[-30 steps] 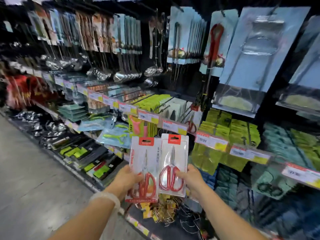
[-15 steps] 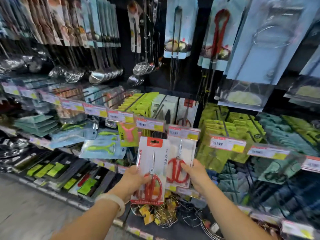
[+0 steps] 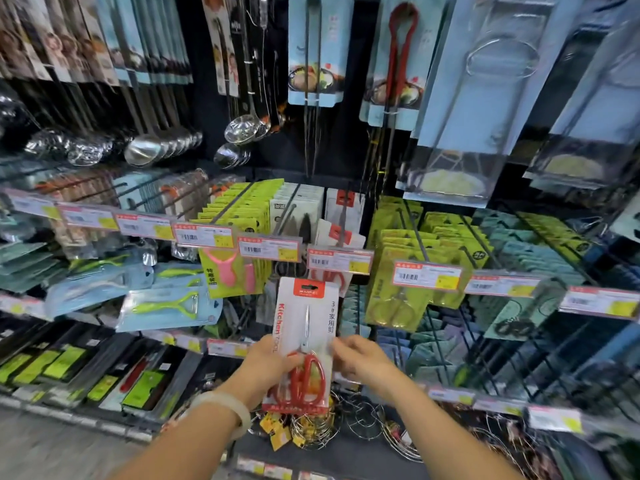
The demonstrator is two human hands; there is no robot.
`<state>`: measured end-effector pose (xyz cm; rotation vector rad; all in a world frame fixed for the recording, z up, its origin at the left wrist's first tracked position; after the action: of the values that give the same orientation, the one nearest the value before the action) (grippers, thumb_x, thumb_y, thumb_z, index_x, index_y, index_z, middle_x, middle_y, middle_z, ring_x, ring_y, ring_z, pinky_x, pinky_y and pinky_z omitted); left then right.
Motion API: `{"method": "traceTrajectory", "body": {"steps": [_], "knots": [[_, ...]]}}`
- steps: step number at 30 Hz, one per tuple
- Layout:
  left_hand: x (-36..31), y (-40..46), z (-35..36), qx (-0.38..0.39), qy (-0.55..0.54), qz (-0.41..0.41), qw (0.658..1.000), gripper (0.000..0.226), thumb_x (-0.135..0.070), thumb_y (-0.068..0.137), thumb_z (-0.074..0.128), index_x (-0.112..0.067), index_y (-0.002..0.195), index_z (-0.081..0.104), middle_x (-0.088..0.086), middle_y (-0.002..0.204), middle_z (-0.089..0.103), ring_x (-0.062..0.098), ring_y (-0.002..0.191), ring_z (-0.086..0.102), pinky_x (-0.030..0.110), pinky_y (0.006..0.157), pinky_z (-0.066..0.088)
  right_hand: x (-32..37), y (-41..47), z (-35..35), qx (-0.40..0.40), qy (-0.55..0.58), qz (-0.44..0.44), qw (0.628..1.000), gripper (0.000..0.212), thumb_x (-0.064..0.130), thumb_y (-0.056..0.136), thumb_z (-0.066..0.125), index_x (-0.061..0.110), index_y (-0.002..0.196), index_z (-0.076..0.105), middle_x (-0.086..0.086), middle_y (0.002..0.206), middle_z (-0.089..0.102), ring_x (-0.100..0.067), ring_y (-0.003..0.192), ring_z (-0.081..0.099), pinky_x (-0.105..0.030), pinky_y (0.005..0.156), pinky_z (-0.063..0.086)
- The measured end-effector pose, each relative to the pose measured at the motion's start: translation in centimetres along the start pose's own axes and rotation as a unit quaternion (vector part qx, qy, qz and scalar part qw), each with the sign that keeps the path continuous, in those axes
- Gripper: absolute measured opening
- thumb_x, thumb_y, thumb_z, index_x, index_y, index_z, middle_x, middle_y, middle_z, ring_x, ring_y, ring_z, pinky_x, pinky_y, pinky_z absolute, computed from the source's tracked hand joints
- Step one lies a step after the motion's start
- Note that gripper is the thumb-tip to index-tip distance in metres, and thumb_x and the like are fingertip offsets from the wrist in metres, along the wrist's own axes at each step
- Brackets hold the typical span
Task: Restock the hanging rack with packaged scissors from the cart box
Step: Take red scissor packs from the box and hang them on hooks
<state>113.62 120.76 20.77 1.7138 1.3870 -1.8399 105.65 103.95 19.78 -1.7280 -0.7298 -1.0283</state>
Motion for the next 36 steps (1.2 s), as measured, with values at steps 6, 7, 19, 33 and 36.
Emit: {"method": "traceTrajectory", "body": {"steps": [6,7,19,33,36], "knots": [[-1.5,0.6,2.3,-0.058,0.026,0.024,0.998,0.027,-0.017,0.089,0.063,-0.017,0.112,0.048,0.003,0.108,0.063,0.022,0.103,0.062,0.039,0.092,0.053,0.6,0.5,-0.1,-0.076,-0.025,-0.062,0.995,0.017,0.015,0.091,0.058,0.016,0.075,0.052,-0.005,0.082,0.063,-0.019,0.077,0.063,-0.035,0.074,0.058],[-1.9,0.8,2.5,-0.076,0.033,0.038,0.996,0.029,-0.017,0.089,0.063,-0.017,0.113,0.047,0.003,0.106,0.063,0.021,0.101,0.062,0.039,0.091,0.053,1.0,0.5,-0.5,-0.086,-0.032,-0.069,0.993,0.020,0.014,0.091,0.058,0.016,0.073,0.050,-0.002,0.076,0.060,-0.016,0.073,0.061,-0.032,0.069,0.057],[-4.9,2.3,3.2,-0.123,0.031,0.148,0.981,0.033,-0.012,0.087,0.065,-0.020,0.114,0.048,-0.005,0.093,0.060,0.010,0.082,0.060,0.015,0.061,0.045,3.3,1.1,-2.4,-0.146,-0.062,-0.150,0.976,0.024,0.017,0.093,0.055,0.017,0.070,0.047,0.000,0.073,0.059,-0.013,0.072,0.059,-0.016,0.061,0.046],[-4.9,3.7,3.1,-0.107,0.063,0.139,0.982,0.036,-0.014,0.088,0.065,-0.014,0.122,0.056,0.003,0.102,0.067,0.021,0.094,0.064,0.039,0.087,0.053,3.0,2.6,-2.3,-0.157,-0.037,-0.096,0.982,0.015,0.013,0.093,0.054,0.014,0.078,0.053,-0.006,0.082,0.061,-0.016,0.073,0.058,-0.028,0.065,0.052],[-4.8,3.8,3.0,-0.105,0.066,0.135,0.983,0.036,-0.013,0.088,0.064,-0.013,0.123,0.055,0.001,0.101,0.066,0.020,0.095,0.063,0.040,0.089,0.053,3.2,2.7,-2.1,-0.164,-0.042,-0.094,0.981,0.018,0.013,0.093,0.054,0.019,0.076,0.054,-0.007,0.086,0.063,-0.017,0.077,0.059,-0.037,0.073,0.053]]}}
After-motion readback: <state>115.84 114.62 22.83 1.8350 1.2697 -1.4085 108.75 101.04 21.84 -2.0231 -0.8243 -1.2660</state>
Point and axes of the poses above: each hand's wrist, its own y-axis towards the middle knuckle, its own z-axis out of the palm, x = y × z, the point moved 2 cm from there along y, towards the middle knuckle
